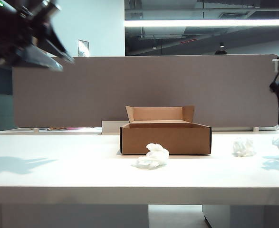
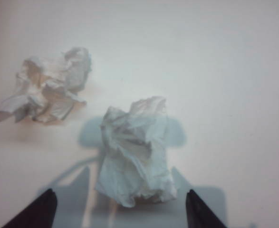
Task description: Pick up all the paper balls on the table and put them in the paper box.
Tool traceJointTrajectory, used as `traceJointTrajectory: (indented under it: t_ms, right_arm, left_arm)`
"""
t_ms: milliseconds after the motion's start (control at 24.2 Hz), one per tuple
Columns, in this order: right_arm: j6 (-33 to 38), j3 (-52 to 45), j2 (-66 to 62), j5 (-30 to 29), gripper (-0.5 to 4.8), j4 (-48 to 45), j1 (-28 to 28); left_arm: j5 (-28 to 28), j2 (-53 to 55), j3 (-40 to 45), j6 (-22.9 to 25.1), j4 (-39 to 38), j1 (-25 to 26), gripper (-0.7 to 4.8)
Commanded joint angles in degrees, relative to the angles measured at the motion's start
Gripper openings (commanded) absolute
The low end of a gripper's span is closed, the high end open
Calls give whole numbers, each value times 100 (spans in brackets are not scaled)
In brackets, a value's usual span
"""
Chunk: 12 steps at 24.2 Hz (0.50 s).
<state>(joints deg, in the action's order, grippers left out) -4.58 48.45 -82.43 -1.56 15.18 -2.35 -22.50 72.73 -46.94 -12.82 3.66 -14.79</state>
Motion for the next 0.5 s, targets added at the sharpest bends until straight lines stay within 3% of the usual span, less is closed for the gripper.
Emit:
traceJointTrajectory:
  t_ms: [41,331,497]
  right_arm:
    - [-17,35,-214,-4,369,-184,2]
    - [2,35,-614,-9,369,-511,11]
    - [4,35,-894,-9,368,-638,17]
  left_arm:
    - [-50,619,-424,83,24,-308,164]
    - [-50,1799,-981,83,24,-905,288]
    - [118,2306,-1080,254,28,-1537,314]
